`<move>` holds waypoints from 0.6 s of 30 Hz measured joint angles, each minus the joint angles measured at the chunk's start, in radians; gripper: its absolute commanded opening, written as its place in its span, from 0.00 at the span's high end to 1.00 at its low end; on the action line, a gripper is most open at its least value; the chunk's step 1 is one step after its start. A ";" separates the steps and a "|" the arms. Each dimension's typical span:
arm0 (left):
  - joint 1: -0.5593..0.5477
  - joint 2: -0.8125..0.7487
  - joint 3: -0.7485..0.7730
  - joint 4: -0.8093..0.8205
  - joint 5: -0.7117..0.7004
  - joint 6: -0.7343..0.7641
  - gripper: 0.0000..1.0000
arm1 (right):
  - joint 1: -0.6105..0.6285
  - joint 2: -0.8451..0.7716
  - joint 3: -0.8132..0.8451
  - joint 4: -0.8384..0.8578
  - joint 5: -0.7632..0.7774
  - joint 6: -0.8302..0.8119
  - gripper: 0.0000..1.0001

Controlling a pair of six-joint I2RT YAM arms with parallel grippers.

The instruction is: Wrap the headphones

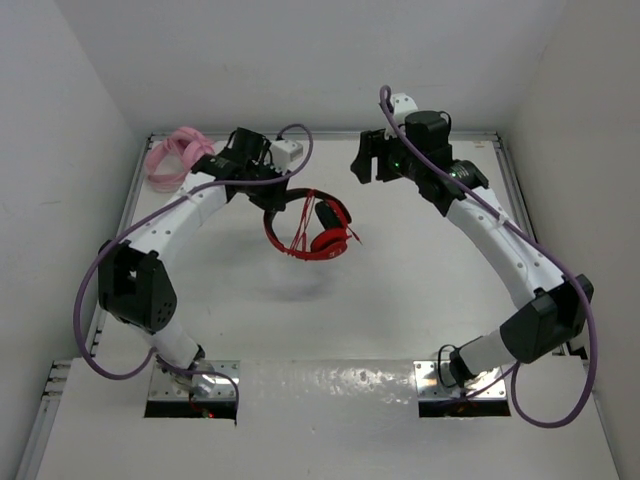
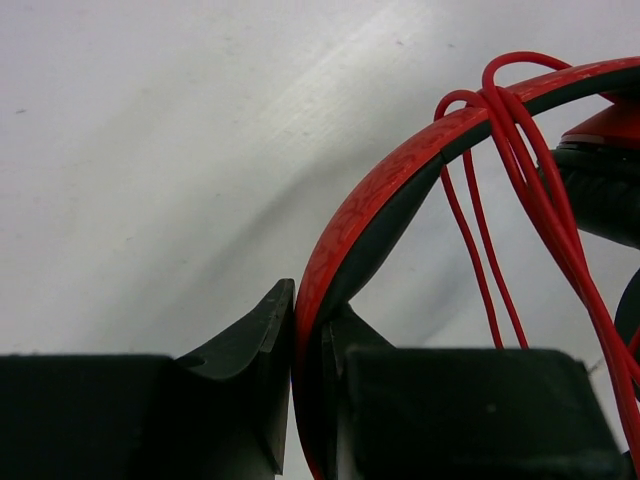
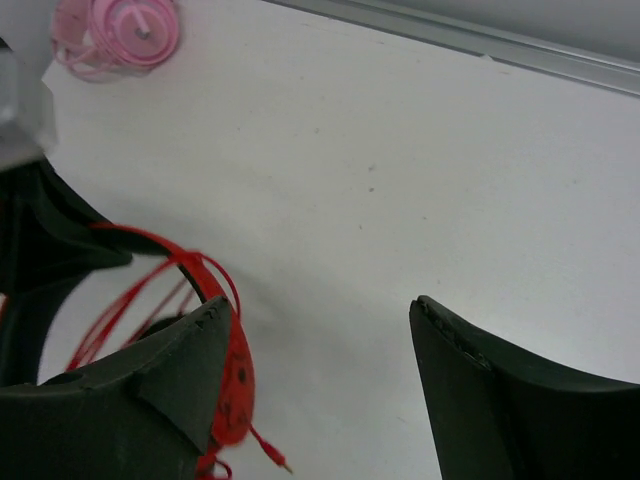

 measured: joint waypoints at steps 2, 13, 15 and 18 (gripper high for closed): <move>0.034 0.000 0.011 0.008 -0.019 -0.004 1.00 | -0.006 -0.026 -0.031 0.003 0.017 -0.013 0.28; 0.340 -0.063 -0.018 0.066 -0.159 0.023 1.00 | -0.006 -0.144 -0.285 0.107 0.040 -0.064 0.25; 0.363 -0.106 -0.053 0.076 -0.191 0.024 1.00 | -0.006 -0.167 -0.327 0.117 0.042 -0.071 0.24; 0.406 -0.170 -0.114 0.079 -0.189 0.021 1.00 | -0.012 -0.193 -0.366 0.135 0.044 -0.082 0.24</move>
